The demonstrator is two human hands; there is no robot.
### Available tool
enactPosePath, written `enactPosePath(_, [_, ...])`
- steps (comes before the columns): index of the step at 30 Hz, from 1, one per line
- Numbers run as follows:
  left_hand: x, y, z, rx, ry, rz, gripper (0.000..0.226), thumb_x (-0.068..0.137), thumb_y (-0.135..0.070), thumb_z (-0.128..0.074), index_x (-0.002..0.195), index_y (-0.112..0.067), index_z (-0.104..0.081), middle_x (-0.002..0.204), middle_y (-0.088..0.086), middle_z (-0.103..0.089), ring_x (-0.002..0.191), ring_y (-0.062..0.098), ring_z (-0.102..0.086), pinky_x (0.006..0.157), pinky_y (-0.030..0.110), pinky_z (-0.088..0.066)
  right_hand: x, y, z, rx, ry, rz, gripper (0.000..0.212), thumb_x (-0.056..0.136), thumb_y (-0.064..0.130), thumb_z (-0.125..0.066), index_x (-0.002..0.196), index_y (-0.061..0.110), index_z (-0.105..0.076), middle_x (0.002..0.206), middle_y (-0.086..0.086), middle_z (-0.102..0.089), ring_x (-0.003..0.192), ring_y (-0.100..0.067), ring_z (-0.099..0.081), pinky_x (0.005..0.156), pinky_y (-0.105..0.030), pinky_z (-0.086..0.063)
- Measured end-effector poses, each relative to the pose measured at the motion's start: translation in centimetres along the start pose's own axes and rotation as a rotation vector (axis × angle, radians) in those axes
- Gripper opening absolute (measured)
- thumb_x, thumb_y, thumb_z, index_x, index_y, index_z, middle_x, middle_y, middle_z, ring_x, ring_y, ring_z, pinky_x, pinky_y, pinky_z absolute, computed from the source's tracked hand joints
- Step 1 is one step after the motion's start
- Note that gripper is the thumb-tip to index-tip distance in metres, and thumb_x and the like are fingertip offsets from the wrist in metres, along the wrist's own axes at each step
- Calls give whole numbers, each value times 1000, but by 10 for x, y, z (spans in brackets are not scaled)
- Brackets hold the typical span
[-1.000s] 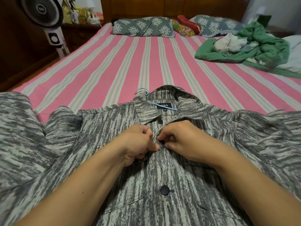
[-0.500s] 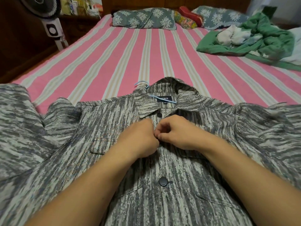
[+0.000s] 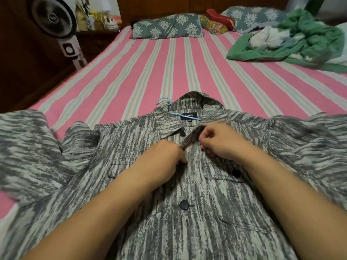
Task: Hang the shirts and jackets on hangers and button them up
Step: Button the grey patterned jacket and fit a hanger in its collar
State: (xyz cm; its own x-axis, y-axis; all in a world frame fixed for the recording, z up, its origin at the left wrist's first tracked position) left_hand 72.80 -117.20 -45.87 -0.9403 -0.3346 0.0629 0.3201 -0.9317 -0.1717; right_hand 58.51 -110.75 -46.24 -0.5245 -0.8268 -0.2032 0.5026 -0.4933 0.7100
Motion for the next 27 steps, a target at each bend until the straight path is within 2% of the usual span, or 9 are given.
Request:
enactPosePath(3, [4, -15, 5, 153, 92, -193, 18, 97, -18, -66, 113, -17, -72, 99, 2, -66, 87, 21, -68, 80, 36, -61, -1, 4, 2, -10, -5, 43, 15, 98, 12, -60, 87, 19, -67, 85, 1, -70, 80, -18, -67, 68, -32, -55])
enactPosePath(5, [3, -25, 6, 247, 215, -378, 25, 99, -27, -63, 117, -10, -64, 93, 5, -66, 79, 21, -69, 74, 35, -63, -2, 6, 3, -23, -5, 60, 16, 98, 11, -60, 86, 18, -68, 85, 3, -69, 79, -15, -66, 64, -27, -50])
enactPosePath(7, [0, -30, 11, 395, 271, -608, 29, 97, -20, -65, 121, -6, -58, 93, 9, -66, 78, 23, -69, 73, 36, -64, -3, 7, 2, -62, 9, 86, 17, 98, 10, -59, 87, 16, -71, 82, 7, -66, 73, -11, -61, 60, -25, -47])
enactPosePath(9, [-2, -33, 18, 514, 253, -836, 26, 93, -7, -68, 117, -2, -58, 87, 11, -65, 75, 26, -67, 65, 38, -64, -4, 9, 0, -93, 39, 112, 17, 99, 13, -58, 89, 15, -72, 81, 10, -63, 70, -11, -60, 60, -26, -50])
enactPosePath(12, [5, -37, 16, 610, 265, -1032, 17, 100, -11, -58, 114, -2, -61, 87, 8, -68, 73, 26, -67, 62, 38, -62, -6, 9, -1, -102, 48, 147, 16, 100, 16, -57, 93, 15, -72, 84, 8, -64, 72, -11, -59, 60, -25, -49])
enactPosePath(15, [12, -38, 9, 622, 335, -1108, 18, 107, -20, -50, 112, -6, -61, 86, 4, -69, 73, 25, -69, 62, 36, -60, -5, 11, 0, -97, 53, 175, 14, 99, 16, -59, 94, 16, -72, 89, 3, -68, 72, -11, -58, 59, -25, -47])
enactPosePath(19, [18, -36, 8, 643, 336, -1162, 19, 106, -19, -48, 110, -7, -62, 88, 5, -69, 74, 25, -68, 65, 37, -60, -3, 10, -2, -96, 76, 188, 13, 99, 16, -60, 94, 19, -73, 92, 6, -69, 82, -13, -64, 78, -34, -57])
enactPosePath(23, [18, -36, 2, 692, 316, -1233, 12, 105, -16, -52, 105, -8, -60, 79, 4, -64, 64, 26, -65, 55, 37, -57, 0, 7, -3, -118, 75, 194, 13, 98, 19, -61, 92, 23, -71, 92, 8, -68, 79, -10, -62, 68, -27, -49])
enactPosePath(27, [17, -32, 1, 671, 285, -1274, 26, 109, -26, -46, 115, -7, -62, 80, 8, -68, 61, 22, -66, 50, 31, -54, 1, 5, -6, -113, 93, 190, 11, 98, 22, -62, 94, 21, -72, 89, 9, -68, 77, -8, -61, 67, -26, -48])
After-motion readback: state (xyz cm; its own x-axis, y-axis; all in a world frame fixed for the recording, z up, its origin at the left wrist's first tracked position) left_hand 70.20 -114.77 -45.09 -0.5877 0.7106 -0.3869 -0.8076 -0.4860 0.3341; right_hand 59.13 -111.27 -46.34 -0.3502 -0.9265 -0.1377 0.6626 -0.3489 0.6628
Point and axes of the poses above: each hand's wrist, its own x-axis towards the middle knuckle, its own z-axis out of the back of the hand, y = z × x, the point moved 7 cm from there along x, towards the middle knuckle
